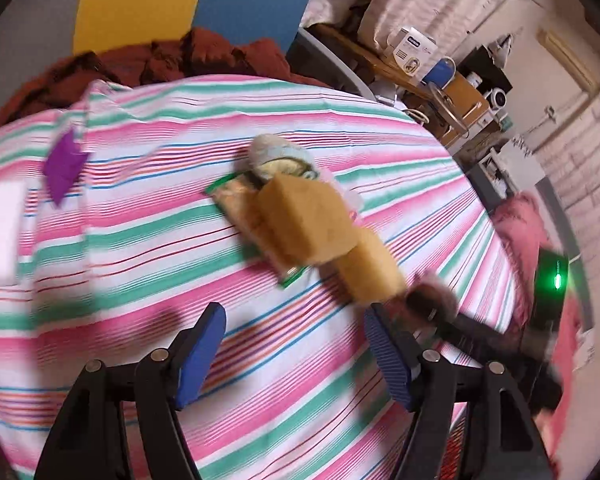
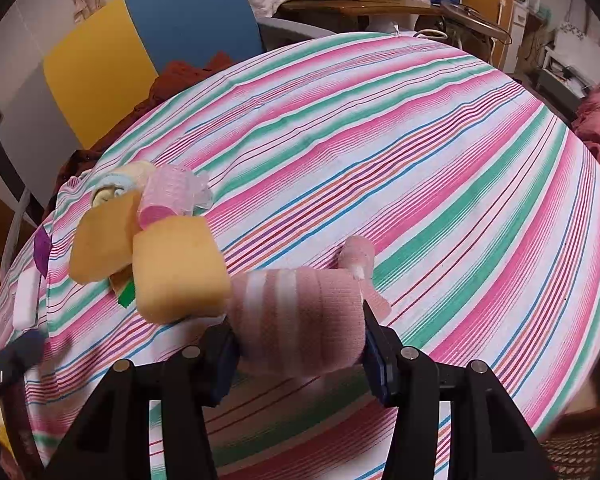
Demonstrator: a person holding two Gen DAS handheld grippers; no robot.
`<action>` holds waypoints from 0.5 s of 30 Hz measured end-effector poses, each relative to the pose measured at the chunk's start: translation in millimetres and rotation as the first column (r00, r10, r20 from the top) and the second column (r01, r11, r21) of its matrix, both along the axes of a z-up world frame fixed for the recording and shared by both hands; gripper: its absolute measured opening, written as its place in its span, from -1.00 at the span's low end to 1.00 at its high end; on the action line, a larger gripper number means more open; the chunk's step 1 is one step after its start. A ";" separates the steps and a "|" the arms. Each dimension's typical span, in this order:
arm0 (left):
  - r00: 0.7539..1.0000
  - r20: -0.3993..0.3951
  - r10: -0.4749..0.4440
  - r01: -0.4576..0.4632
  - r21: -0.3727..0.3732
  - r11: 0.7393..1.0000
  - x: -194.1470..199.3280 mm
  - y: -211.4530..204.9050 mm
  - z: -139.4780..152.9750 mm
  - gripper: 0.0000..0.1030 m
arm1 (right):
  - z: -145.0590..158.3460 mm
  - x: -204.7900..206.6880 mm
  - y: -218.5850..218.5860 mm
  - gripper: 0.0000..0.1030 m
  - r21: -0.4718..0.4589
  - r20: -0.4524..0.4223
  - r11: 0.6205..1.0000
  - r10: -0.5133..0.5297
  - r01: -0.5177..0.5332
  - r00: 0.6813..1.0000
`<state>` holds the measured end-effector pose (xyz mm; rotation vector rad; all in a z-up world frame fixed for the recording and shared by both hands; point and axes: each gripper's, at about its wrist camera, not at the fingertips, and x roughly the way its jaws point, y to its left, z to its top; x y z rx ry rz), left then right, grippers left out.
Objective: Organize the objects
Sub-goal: 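Grasp the pink striped sock with the right tool while the left grasps a yellow sponge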
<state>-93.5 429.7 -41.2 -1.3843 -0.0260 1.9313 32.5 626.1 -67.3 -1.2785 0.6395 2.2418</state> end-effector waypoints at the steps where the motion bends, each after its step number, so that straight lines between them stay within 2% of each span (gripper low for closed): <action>1: 1.000 0.002 0.005 -0.005 -0.003 1.000 -1.5 6.5 -0.3 0.50 | -0.6 -0.3 0.1 0.04 -0.001 0.002 1.000 0.001 -0.001 1.000; 11: 0.998 -0.059 0.032 -0.040 -0.139 0.989 -30.5 77.3 -15.3 0.55 | -8.6 -11.3 2.2 0.04 -0.027 0.014 1.000 0.011 -0.011 1.000; 15: 0.997 -0.081 0.004 -0.017 -0.166 0.986 -35.4 77.8 -29.1 0.49 | -9.9 -13.7 2.8 0.04 -0.032 0.015 0.999 0.014 -0.014 1.000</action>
